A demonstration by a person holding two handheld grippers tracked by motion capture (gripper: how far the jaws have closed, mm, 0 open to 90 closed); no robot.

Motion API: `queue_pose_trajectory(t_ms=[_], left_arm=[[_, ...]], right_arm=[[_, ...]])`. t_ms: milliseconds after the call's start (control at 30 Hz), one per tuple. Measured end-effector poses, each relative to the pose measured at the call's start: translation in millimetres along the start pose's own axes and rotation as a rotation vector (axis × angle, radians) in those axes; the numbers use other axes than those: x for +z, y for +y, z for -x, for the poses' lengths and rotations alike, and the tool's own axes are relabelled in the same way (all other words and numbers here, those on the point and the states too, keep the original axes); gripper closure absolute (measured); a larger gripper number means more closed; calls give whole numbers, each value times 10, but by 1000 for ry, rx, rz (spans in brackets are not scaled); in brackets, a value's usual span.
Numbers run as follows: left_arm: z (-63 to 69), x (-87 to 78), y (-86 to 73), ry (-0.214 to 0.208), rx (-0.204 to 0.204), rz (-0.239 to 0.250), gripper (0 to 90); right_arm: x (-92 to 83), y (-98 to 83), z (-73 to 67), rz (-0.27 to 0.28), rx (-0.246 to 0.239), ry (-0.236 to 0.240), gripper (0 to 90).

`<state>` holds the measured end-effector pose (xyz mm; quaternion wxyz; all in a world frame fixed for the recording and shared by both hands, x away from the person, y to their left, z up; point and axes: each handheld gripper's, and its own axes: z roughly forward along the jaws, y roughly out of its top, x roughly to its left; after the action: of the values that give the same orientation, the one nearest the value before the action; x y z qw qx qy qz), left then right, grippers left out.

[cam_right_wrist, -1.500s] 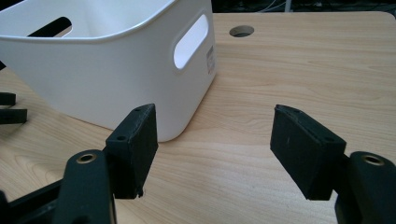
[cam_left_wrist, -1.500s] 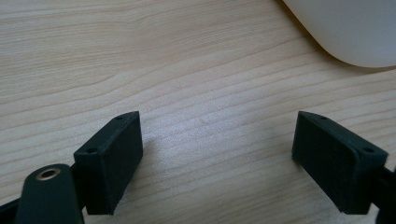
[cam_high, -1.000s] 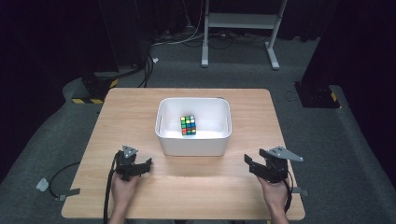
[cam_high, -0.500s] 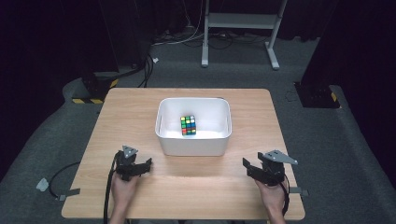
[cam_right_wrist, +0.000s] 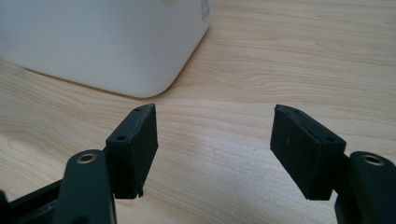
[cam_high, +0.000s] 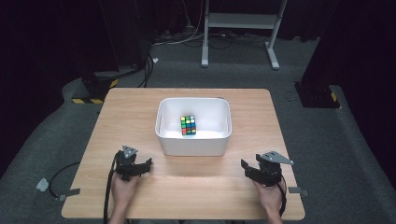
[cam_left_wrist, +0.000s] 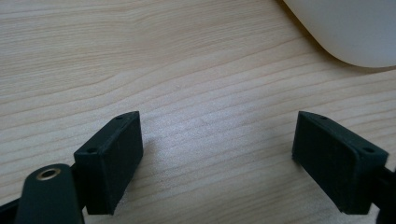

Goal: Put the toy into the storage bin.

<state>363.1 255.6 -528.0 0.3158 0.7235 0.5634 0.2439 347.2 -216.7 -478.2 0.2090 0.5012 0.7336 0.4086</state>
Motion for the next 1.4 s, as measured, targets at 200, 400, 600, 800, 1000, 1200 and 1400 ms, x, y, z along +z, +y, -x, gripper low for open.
queue_pose_trajectory(t_ms=[200,400,600,800,1000,1200,1400], left_arm=[[0,0,0,0,0,0,163],[0,0,0,0,0,0,163],[1,-1,1,1,-1,-1,163],[1,0,0,0,-1,1,163],[1,0,0,0,-1,1,163],[1,0,0,0,-1,1,163],[1,0,0,0,-1,1,163]], right_arm=[[49,-26,33,-16,8,-8,319],[100,-58,65,-31,20,-21,319],[155,-89,87,-55,18,-39,319],[207,-113,104,-73,15,-62,319],[268,-127,125,-95,11,-78,319],[311,-129,137,-106,9,-88,319],[339,-131,149,-115,2,-98,319]])
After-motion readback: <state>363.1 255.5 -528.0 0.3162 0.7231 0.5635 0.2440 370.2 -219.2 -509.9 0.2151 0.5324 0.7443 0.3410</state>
